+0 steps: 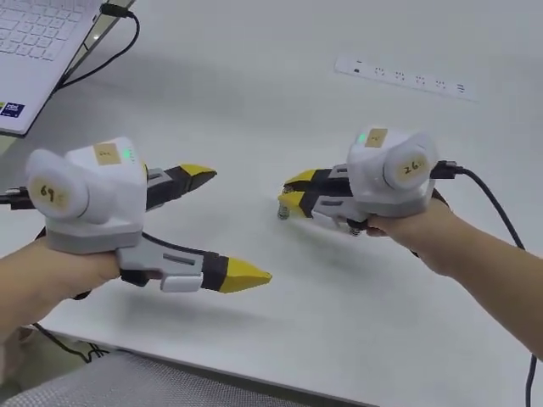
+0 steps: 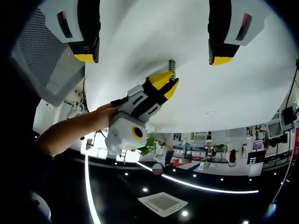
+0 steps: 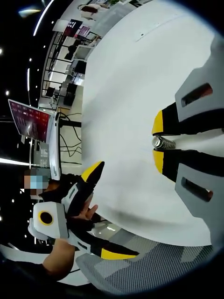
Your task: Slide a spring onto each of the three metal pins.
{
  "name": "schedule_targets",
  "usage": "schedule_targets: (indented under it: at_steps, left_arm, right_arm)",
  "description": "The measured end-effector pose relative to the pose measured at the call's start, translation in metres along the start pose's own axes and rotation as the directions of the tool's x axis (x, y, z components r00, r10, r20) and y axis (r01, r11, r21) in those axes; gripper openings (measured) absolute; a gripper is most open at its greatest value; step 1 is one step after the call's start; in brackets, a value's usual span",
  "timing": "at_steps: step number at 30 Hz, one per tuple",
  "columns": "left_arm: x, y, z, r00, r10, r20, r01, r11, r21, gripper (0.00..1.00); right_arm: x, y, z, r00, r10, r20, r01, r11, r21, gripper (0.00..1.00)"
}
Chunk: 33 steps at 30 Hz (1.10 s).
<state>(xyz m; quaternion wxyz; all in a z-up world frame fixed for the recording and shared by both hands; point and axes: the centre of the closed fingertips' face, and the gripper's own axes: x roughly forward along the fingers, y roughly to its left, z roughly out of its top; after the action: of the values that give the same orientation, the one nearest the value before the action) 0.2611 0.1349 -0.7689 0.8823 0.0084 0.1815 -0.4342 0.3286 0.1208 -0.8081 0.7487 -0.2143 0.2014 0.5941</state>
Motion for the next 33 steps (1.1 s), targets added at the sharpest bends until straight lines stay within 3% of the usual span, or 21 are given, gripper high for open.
schedule_targets:
  at_steps: [19, 33]
  left_arm:
    - [0.005, -0.001, 0.011, 1.0, -0.009, -0.003, 0.009, 1.0, 0.018, 0.95]
    - [0.01, -0.005, 0.022, 0.9997, -0.021, -0.012, 0.022, 0.999, 0.041, 0.95]
  right_arm:
    - [-0.005, -0.002, 0.004, 0.9998, -0.012, 0.013, 0.012, 0.999, 0.044, 0.13]
    - [-0.023, 0.0, 0.018, 0.9983, -0.022, 0.054, 0.019, 0.998, 0.06, 0.17]
